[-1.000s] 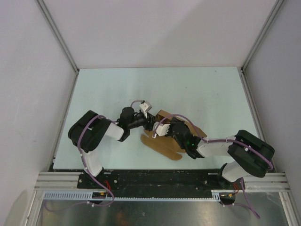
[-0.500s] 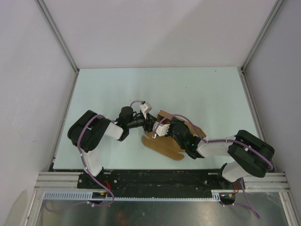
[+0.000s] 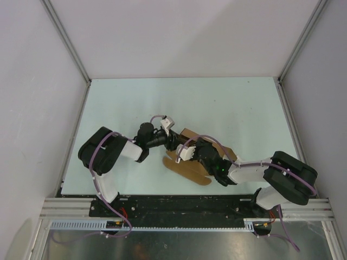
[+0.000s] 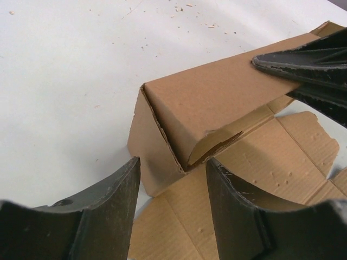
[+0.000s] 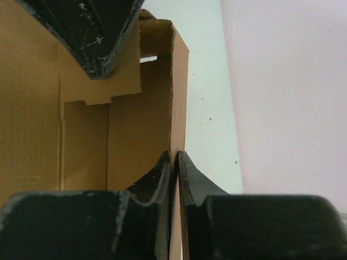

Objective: Fold the paper box

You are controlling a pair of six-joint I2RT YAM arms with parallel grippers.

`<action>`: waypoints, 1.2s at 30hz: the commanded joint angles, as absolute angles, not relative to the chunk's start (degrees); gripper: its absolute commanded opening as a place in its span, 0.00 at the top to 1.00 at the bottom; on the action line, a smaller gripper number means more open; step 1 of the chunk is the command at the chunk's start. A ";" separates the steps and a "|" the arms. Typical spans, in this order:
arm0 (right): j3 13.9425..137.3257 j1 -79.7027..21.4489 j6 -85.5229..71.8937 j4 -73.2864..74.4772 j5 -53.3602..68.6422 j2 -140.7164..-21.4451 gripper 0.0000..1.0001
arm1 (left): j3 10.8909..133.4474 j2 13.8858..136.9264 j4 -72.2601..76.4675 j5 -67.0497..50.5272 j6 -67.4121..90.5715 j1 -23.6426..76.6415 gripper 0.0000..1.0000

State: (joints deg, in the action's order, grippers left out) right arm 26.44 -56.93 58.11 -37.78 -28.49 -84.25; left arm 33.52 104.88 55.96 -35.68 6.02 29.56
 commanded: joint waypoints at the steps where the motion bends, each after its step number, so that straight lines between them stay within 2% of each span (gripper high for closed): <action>1: 24.17 -58.27 55.55 -34.37 -27.51 -83.94 0.86 | 33.93 105.21 57.39 -33.31 5.80 29.79 0.44; 6: 23.47 -58.62 55.20 -34.54 -28.04 -83.85 0.80 | 34.01 105.47 57.39 -31.47 5.71 30.67 0.44; 15: 22.94 -58.71 53.35 -35.33 -26.37 -82.71 0.76 | 34.63 106.61 57.39 -27.43 5.71 33.13 0.45; 23: 22.85 -58.62 52.21 -34.89 -25.31 -82.27 0.75 | 33.23 106.52 58.97 -17.86 6.59 34.71 0.48; 36: 22.50 -58.45 51.42 -34.19 -24.52 -81.91 0.75 | 30.06 110.83 73.21 -15.83 11.16 36.12 0.53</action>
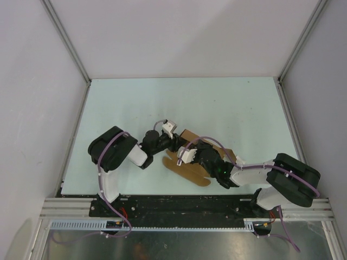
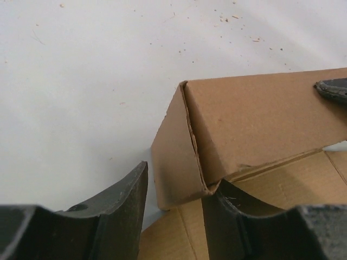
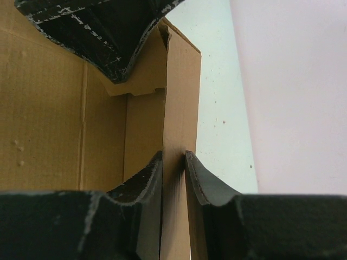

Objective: Fold the paper box

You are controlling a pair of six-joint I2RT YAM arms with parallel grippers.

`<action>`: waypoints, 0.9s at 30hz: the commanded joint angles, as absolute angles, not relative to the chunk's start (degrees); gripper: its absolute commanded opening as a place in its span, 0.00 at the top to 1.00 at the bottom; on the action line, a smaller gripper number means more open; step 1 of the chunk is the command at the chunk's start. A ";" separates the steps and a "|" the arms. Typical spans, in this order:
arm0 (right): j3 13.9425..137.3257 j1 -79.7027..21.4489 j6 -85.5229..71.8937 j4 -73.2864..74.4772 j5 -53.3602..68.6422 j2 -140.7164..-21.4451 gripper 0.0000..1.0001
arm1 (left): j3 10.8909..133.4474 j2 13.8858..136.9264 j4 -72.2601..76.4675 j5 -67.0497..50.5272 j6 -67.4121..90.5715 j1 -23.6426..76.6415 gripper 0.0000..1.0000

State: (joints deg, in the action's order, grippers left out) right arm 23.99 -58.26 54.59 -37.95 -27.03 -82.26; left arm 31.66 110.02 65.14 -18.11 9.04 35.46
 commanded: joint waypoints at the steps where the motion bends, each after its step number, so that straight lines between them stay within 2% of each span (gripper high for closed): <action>1: 22.50 -58.45 51.33 -34.10 -24.35 -81.91 0.75 | 29.71 110.83 73.65 -14.17 11.25 36.30 0.54; 9: 22.50 -58.45 50.19 -34.01 -23.82 -82.09 0.75 | 27.60 109.95 77.08 -5.63 11.69 39.99 0.60; 27: 22.41 -58.36 49.48 -33.40 -22.85 -82.00 0.74 | 27.33 115.93 88.06 -5.63 13.27 40.69 0.51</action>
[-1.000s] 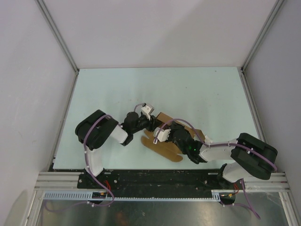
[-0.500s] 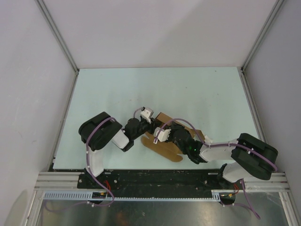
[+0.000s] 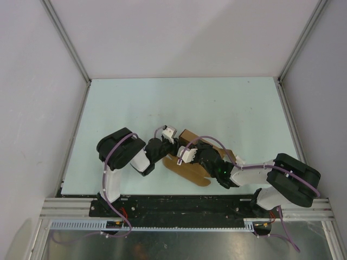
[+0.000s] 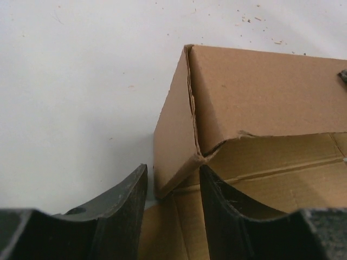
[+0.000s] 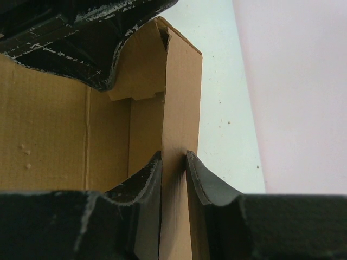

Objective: Fold the paper box

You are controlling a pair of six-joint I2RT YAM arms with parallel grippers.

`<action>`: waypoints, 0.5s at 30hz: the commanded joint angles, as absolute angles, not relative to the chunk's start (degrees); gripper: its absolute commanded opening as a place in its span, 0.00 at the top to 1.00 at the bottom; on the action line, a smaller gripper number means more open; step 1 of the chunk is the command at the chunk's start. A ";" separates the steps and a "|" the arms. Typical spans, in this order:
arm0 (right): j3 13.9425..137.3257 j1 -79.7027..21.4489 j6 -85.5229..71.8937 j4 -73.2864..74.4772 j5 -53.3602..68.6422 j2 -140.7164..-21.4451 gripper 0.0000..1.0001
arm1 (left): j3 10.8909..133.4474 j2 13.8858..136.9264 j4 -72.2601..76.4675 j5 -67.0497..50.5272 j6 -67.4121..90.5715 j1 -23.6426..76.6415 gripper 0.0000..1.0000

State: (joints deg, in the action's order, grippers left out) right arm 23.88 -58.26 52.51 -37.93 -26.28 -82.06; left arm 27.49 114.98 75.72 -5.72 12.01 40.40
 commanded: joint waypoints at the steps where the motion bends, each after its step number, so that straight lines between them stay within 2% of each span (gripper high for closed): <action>1: 22.50 -58.36 49.48 -33.49 -22.85 -82.09 0.74 | 27.51 116.10 88.24 -5.54 13.53 40.78 0.50; 15: 22.41 -58.45 48.96 -32.96 -22.33 -82.35 0.74 | 29.09 117.07 89.21 -4.48 18.72 40.78 0.40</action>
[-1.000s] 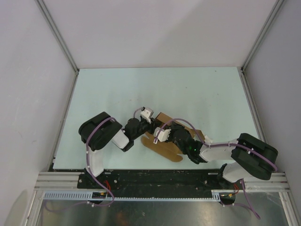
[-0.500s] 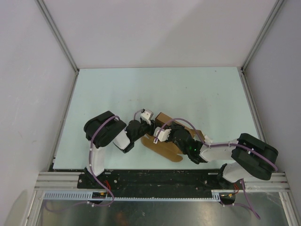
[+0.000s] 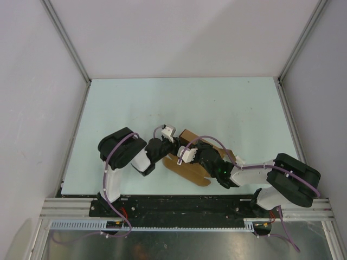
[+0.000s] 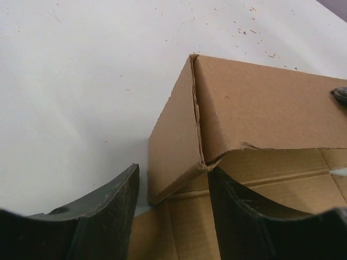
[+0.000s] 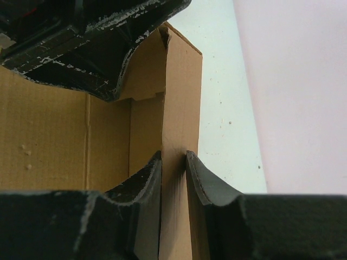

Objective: Fold the paper box

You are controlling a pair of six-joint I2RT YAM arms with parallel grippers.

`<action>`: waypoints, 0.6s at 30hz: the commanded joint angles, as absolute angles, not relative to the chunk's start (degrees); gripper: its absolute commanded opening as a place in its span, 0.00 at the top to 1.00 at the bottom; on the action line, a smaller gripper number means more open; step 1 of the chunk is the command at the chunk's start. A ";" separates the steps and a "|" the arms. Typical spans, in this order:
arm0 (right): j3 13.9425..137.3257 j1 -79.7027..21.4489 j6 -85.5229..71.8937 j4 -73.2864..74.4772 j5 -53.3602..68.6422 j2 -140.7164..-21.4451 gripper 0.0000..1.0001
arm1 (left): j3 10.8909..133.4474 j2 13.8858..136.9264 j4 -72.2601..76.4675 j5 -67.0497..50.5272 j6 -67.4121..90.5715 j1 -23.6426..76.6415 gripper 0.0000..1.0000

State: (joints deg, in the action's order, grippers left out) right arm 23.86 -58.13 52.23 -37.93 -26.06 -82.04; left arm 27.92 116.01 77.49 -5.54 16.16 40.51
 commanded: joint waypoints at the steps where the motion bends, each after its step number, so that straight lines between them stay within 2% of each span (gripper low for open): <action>1: 22.41 -58.36 48.87 -32.87 -22.32 -82.27 0.74 | 29.44 117.07 89.30 -4.31 19.24 40.78 0.40; 10: 22.41 -58.36 48.52 -32.52 -22.06 -82.44 0.74 | 30.59 117.51 89.47 -2.02 22.50 40.78 0.51; 18: 22.15 -58.45 47.99 -32.87 -21.62 -82.79 0.75 | 31.11 116.63 89.65 -2.81 23.12 40.87 0.55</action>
